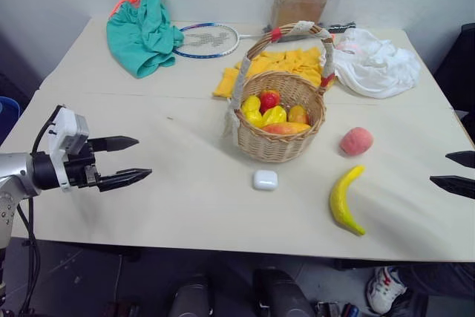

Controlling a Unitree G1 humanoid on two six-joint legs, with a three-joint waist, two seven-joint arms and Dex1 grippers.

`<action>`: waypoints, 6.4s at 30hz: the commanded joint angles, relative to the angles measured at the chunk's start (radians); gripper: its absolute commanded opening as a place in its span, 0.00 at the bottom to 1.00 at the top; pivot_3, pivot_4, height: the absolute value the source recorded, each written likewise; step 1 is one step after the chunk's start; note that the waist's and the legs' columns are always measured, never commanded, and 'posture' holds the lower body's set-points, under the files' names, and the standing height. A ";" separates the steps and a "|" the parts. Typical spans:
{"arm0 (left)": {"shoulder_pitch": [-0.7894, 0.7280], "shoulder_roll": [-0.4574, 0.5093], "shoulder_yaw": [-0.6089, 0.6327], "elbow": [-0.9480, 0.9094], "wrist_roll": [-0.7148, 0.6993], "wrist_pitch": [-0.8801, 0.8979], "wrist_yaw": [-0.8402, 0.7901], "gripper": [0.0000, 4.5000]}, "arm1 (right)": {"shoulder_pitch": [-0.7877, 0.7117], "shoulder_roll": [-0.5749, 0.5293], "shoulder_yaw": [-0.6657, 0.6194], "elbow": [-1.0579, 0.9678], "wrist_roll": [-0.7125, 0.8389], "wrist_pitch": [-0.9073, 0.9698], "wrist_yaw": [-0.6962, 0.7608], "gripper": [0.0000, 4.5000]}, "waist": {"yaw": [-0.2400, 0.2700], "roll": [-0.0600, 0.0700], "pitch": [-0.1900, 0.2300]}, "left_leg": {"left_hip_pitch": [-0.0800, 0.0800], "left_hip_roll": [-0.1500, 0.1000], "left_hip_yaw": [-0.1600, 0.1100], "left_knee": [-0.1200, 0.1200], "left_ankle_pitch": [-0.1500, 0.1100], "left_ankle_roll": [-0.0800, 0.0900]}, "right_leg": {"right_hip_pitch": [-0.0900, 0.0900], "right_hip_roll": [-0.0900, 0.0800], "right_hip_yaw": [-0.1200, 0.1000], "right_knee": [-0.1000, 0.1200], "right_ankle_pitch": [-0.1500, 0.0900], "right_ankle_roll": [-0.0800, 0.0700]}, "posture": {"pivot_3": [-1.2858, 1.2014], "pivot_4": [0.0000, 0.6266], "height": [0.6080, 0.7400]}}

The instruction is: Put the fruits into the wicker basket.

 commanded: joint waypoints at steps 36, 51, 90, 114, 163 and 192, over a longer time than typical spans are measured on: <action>-0.473 -0.515 -0.704 0.286 0.396 -0.327 0.027 1.00 | -0.050 0.091 -0.111 -0.840 0.677 0.401 -0.486 0.99 | 0.005 -0.003 0.000 | -0.001 -0.001 -0.001 0.007 0.001 0.002 | 0.003 0.002 0.001 0.000 0.003 0.007 | 0.52 0.24 1.00; -0.585 -0.704 -0.782 0.644 0.569 -0.568 -0.031 0.80 | 0.060 0.131 -0.103 -0.889 0.670 0.333 -0.564 1.00 | 0.012 -0.003 0.000 | -0.005 -0.002 -0.001 0.008 0.000 0.004 | 0.001 0.002 0.001 -0.001 0.003 0.008 | 0.52 0.24 1.00; 0.140 -0.235 0.210 -0.200 0.329 0.181 0.542 0.98 | -0.421 0.169 0.423 -0.546 0.386 0.182 -0.410 1.00 | 0.001 -0.008 0.001 | -0.003 0.000 -0.003 0.004 -0.001 0.001 | 0.000 -0.004 -0.004 0.001 0.000 0.001 | 0.52 0.24 1.00; -0.413 -0.030 -0.298 -0.265 -0.204 0.174 -0.121 0.98 | 0.015 0.344 0.222 -0.689 0.355 0.569 -0.905 1.00 | -0.002 -0.006 0.000 | -0.010 -0.002 0.000 0.007 0.010 -0.005 | -0.011 0.004 0.003 0.008 0.002 0.004 | 0.52 0.24 1.00; -0.419 -0.038 -0.144 -0.274 -0.205 0.194 0.061 0.98 | -1.100 0.628 0.870 0.145 -0.074 0.118 -0.619 0.19 | -0.002 -0.008 -0.001 | -0.026 -0.002 0.002 0.015 0.011 -0.005 | -0.027 0.001 0.002 0.016 0.003 0.005 | 0.52 0.24 1.00; -0.455 -0.084 -0.214 -0.245 -0.190 0.162 0.073 0.98 | -0.641 0.269 0.445 -0.064 -0.138 0.196 -0.647 0.99 | 0.006 -0.006 0.000 | -0.034 -0.002 0.002 0.023 0.009 -0.001 | -0.029 0.001 0.003 0.015 0.006 0.008 | 0.52 0.24 1.00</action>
